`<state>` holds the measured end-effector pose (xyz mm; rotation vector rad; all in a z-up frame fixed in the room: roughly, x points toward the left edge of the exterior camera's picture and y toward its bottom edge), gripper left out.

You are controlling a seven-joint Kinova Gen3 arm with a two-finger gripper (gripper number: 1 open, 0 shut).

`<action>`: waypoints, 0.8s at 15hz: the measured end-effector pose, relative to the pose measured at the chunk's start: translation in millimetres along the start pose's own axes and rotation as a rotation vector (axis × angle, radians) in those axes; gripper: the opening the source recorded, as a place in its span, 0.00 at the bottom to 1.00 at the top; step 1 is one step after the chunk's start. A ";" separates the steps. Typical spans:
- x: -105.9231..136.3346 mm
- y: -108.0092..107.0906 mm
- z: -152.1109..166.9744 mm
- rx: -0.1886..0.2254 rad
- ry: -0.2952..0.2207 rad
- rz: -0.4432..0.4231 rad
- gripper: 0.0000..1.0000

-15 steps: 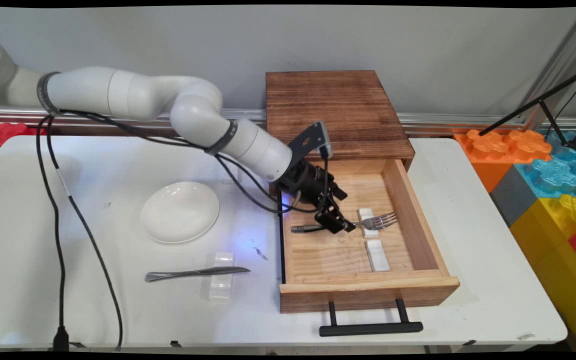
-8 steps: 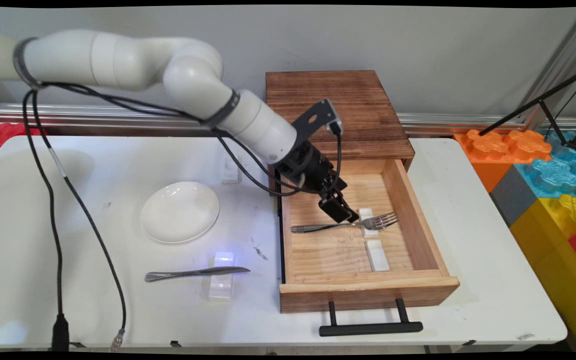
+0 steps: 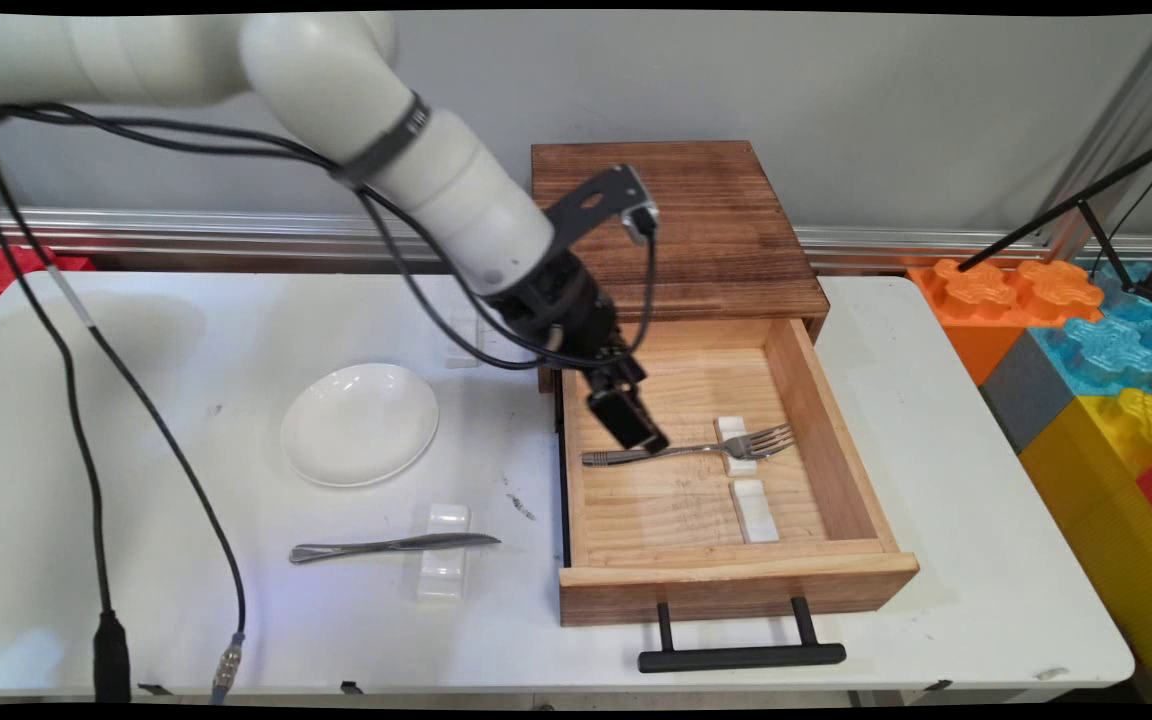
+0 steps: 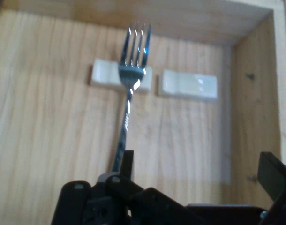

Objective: Pick up the knife from the right of the white plate

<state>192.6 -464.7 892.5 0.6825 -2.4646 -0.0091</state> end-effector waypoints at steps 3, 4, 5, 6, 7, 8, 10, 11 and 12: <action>-8.1 8.6 -19.9 -0.001 -0.042 -0.012 1.00; -14.1 12.6 -30.4 0.000 -0.064 -0.018 1.00; -17.8 14.6 -35.9 0.000 -0.077 -0.020 1.00; -22.9 17.0 -43.0 0.002 -0.091 -0.023 1.00; -31.4 20.3 -53.1 0.005 -0.114 -0.025 1.00; -39.1 22.5 -61.0 0.008 -0.131 -0.024 1.00; -51.2 24.7 -70.7 0.013 -0.153 -0.022 1.00; -58.6 25.5 -75.0 0.016 -0.164 -0.019 1.00; -67.0 26.1 -79.0 0.020 -0.171 -0.015 1.00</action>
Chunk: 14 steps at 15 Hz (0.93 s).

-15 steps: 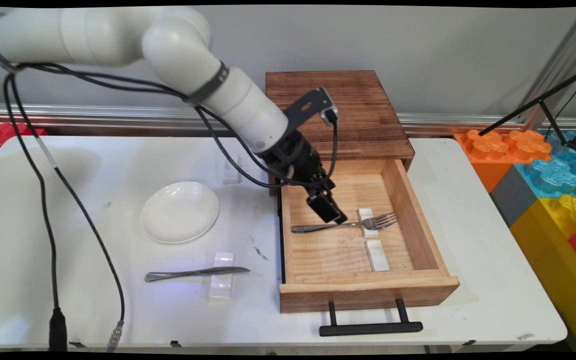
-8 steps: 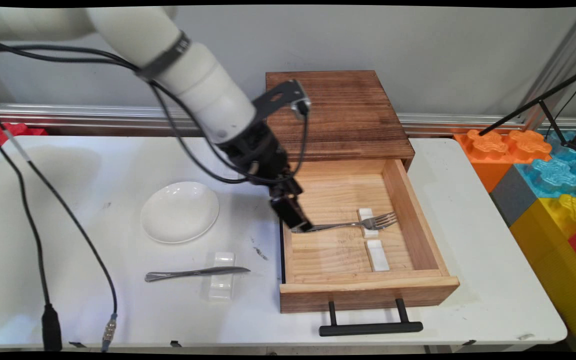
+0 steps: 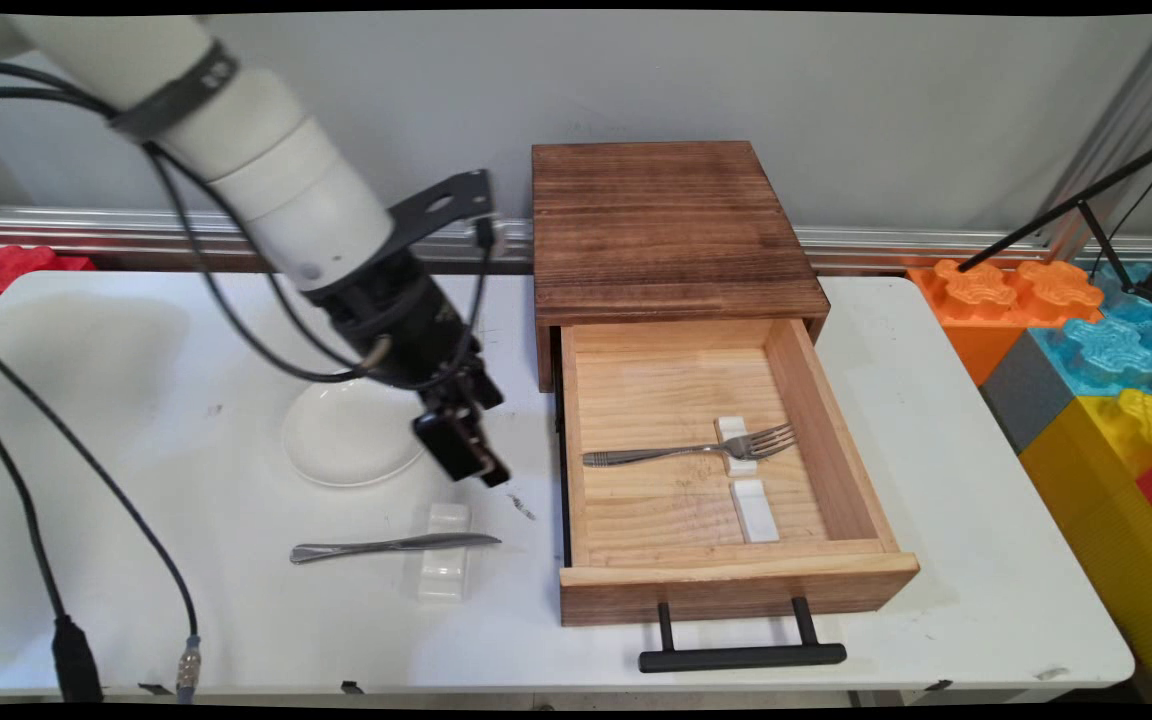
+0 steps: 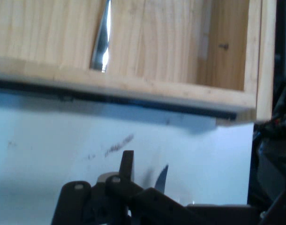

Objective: Pick up the knife from the right of the white plate

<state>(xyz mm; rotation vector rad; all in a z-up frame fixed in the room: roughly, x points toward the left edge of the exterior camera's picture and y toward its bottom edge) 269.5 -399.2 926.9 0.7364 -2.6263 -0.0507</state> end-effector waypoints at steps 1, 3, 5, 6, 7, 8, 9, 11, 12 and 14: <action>-9.1 0.1 -1.2 0.005 -0.007 0.004 1.00; -21.6 -0.2 -1.0 0.012 -0.015 0.010 1.00; -38.0 -1.5 2.3 0.025 -0.027 0.016 1.00; -46.7 -2.3 5.0 0.031 -0.033 0.020 1.00; -53.8 -3.0 8.0 0.036 -0.037 0.023 1.00; -58.3 -3.6 10.1 0.039 -0.039 0.026 1.00; -65.0 -4.5 13.7 0.042 -0.043 0.029 1.00; -76.1 -5.7 19.9 0.046 -0.052 0.033 1.00; -80.4 -6.1 22.4 0.047 -0.055 0.034 1.00; -93.2 -7.2 31.3 0.051 -0.064 0.038 1.00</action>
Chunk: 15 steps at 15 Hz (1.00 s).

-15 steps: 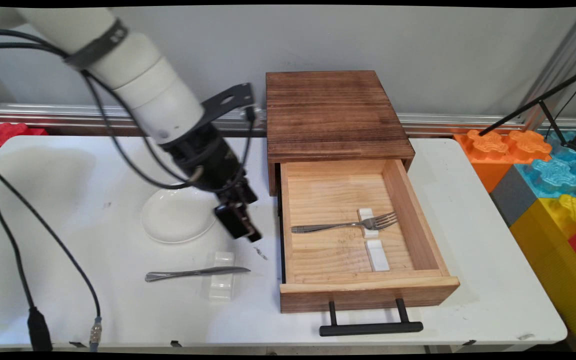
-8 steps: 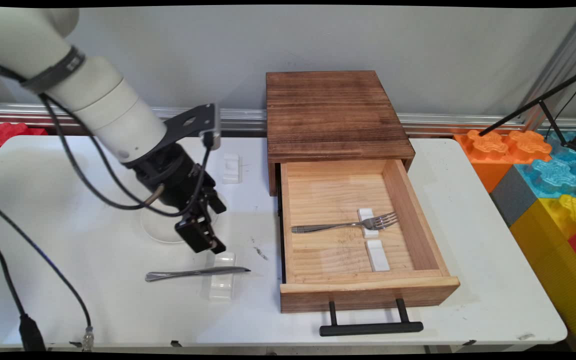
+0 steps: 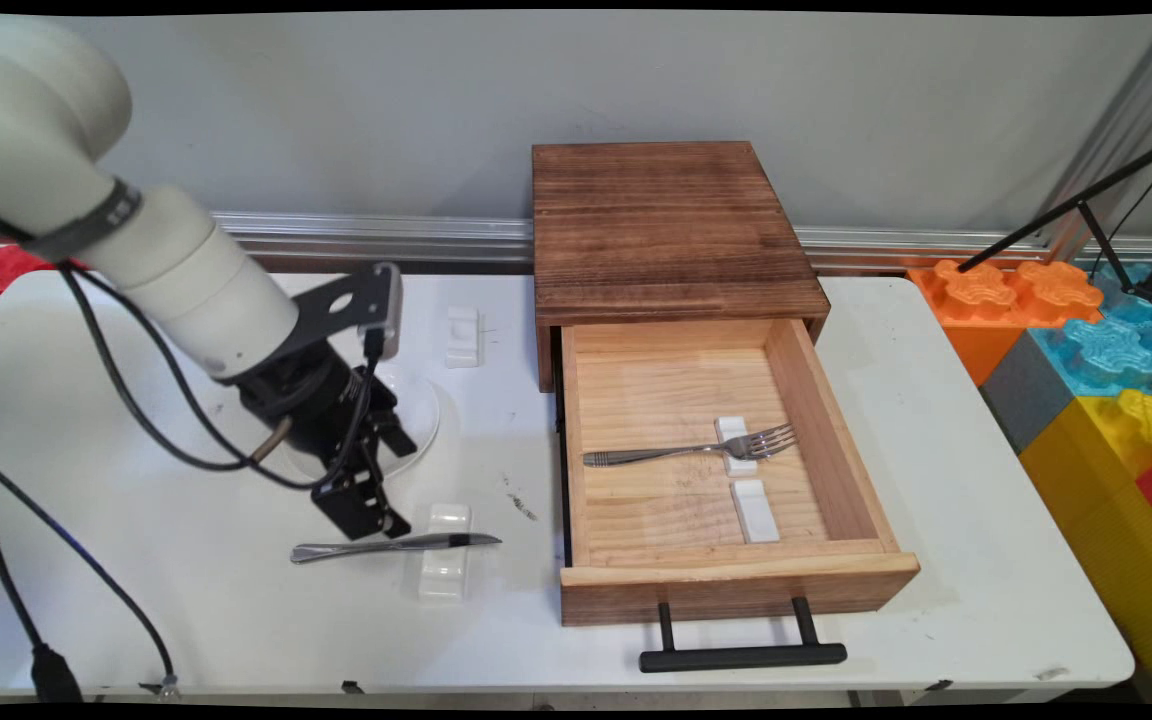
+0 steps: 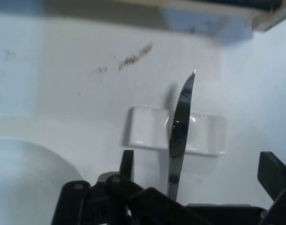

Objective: Pick up the knife from the right of the white plate

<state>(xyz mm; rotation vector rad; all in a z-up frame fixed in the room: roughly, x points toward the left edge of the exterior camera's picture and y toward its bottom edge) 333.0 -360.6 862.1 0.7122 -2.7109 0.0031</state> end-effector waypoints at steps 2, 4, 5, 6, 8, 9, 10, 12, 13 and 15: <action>-9.8 -0.4 9.8 0.004 -0.004 0.007 1.00; -18.5 -0.5 20.5 0.009 -0.010 0.013 1.00; -21.9 -0.4 24.9 0.012 -0.011 0.015 1.00; -25.4 -0.1 30.4 0.015 -0.013 0.018 1.00; -31.1 0.1 39.8 0.020 -0.018 0.024 1.00; -32.4 0.2 41.8 0.021 -0.019 0.025 1.00; -35.4 0.3 46.4 0.024 -0.022 0.027 1.00; -38.4 0.2 52.0 0.027 -0.023 0.030 1.00; -39.8 0.2 54.9 0.028 -0.024 0.032 1.00; -43.3 0.0 61.7 0.031 -0.024 0.037 1.00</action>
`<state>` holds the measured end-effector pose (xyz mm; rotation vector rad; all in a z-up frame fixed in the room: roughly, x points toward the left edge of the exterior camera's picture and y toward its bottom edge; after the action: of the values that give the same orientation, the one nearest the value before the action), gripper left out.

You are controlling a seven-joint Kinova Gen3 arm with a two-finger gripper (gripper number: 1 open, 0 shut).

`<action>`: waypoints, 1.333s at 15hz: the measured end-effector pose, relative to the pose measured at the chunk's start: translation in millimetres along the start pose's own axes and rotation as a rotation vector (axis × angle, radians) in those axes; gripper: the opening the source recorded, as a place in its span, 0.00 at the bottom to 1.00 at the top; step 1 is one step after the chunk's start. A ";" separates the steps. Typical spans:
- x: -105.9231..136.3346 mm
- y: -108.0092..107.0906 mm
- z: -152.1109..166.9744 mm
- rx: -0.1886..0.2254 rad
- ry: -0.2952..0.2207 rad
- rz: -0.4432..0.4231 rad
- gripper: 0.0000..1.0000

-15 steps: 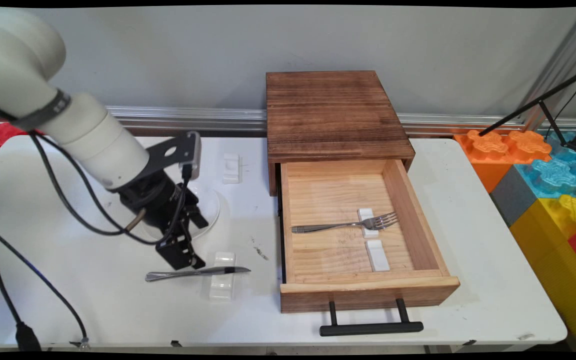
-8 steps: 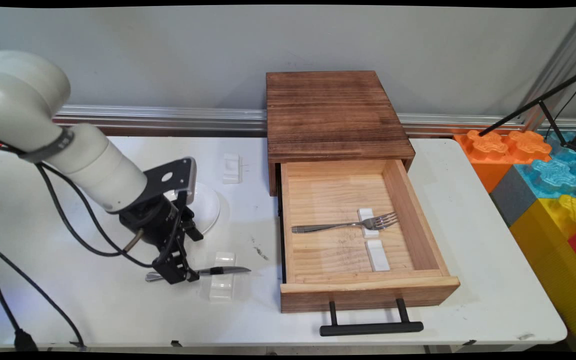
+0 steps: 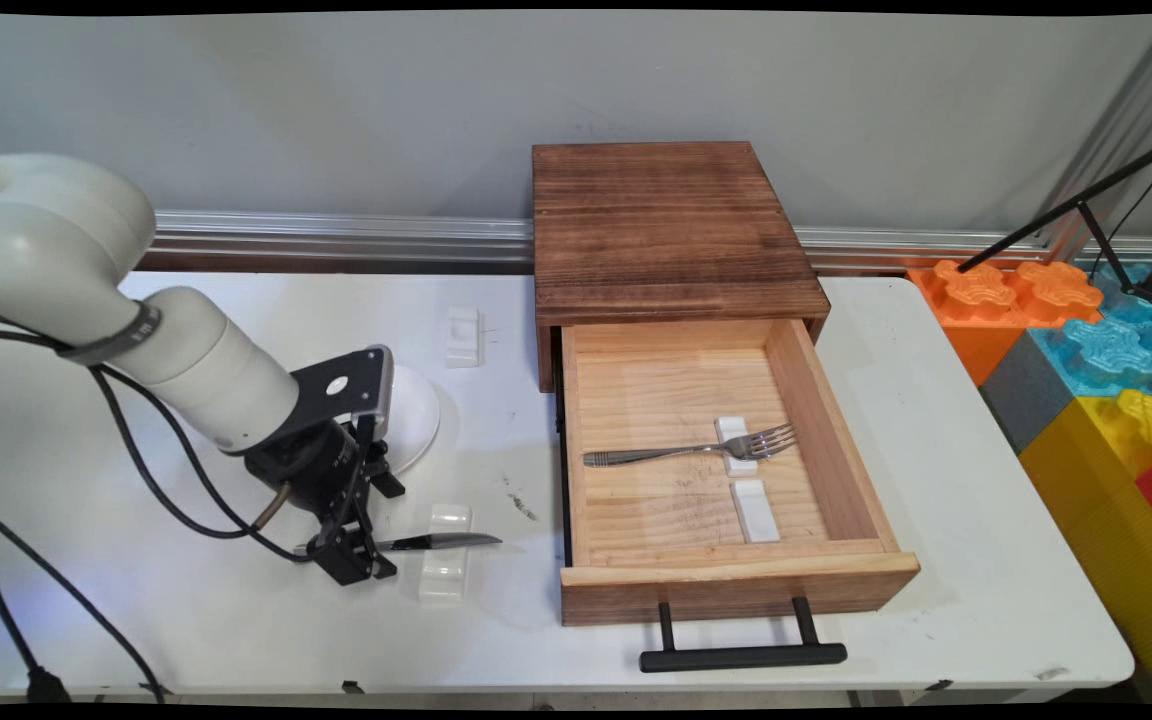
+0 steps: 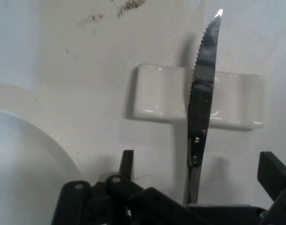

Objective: Pick up the knife from the right of the white plate, then place the picked object into the drawer

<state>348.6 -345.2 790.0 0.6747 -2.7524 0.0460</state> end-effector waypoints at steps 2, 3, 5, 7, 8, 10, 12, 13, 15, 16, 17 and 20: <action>-2.9 0.2 5.5 0.002 0.000 0.007 1.00; -3.7 0.2 6.9 0.003 0.000 0.009 1.00; -5.8 0.2 10.9 0.005 0.001 0.016 1.00; -7.3 0.1 14.0 0.007 0.001 0.024 1.00; -7.8 0.1 14.7 0.007 0.001 0.027 1.00; -8.9 0.2 16.3 0.009 0.002 0.038 0.00; -10.0 0.7 17.1 0.009 0.002 0.046 0.00; -10.4 0.9 17.1 0.008 0.002 0.049 0.00; -11.6 1.5 16.9 0.006 0.000 0.053 0.00; -12.3 1.8 16.6 0.005 -0.001 0.056 0.00; -13.1 2.2 15.8 0.004 -0.002 0.059 0.00; -13.1 3.2 11.6 0.001 -0.003 0.063 0.00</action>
<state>354.9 -337.7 775.1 0.5888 -2.7765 0.0607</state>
